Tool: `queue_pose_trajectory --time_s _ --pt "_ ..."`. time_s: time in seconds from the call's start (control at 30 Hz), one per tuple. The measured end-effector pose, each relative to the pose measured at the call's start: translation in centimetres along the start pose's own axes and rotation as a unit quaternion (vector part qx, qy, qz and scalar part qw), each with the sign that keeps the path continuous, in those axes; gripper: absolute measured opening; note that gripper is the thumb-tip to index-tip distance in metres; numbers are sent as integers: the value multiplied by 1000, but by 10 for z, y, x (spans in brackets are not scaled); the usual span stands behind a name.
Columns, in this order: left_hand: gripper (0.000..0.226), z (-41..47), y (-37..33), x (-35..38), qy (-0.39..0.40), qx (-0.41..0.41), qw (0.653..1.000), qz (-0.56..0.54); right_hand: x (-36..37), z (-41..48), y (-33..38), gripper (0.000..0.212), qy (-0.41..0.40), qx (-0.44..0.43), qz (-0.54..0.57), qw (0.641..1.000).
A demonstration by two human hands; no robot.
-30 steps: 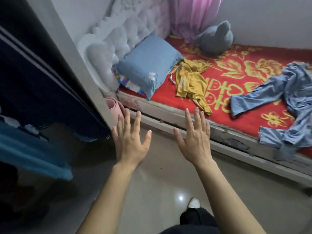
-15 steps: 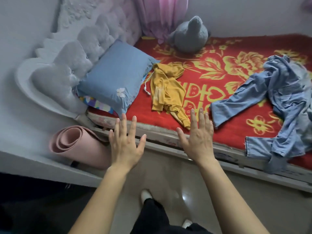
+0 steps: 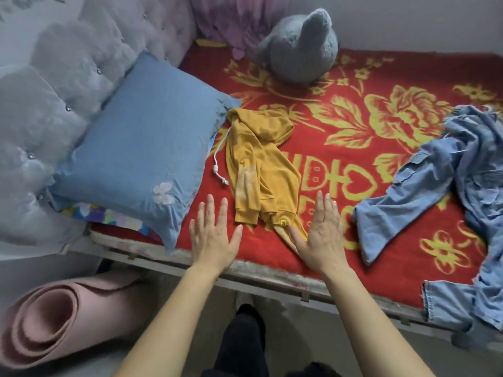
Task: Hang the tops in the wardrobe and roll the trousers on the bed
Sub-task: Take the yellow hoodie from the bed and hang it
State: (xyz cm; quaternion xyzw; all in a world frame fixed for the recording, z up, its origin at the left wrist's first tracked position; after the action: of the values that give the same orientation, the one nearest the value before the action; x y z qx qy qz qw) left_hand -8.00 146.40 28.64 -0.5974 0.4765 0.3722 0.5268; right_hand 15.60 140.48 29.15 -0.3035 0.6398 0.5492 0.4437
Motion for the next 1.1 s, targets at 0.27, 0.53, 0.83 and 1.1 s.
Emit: queue_pose_trajectory --time_s 0.27,0.53,0.83,1.1 --pt "73 163 -13 85 75 -68 993 -57 105 117 -30 98 59 47 22 997" --pt "72 218 -8 231 137 -105 982 -82 243 167 -84 101 110 120 62 985" --pt "70 322 -10 265 54 -6 999 -5 293 270 -107 87 21 88 22 996" --pt "73 343 -27 290 84 -18 996 38 283 289 -140 89 223 -13 45 974"
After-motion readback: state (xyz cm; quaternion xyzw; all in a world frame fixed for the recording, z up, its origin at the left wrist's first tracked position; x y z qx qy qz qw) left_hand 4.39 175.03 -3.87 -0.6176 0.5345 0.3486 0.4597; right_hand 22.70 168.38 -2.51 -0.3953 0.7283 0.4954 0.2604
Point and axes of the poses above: each hand's wrist, its own z-axis towards the middle knuckle, its own x-axis out of the palm, y = z × x, the point moved 1 cm from there along z, towards the middle knuckle, and after that the axes turned 7 degrees about -x, right-handed, at the moved point
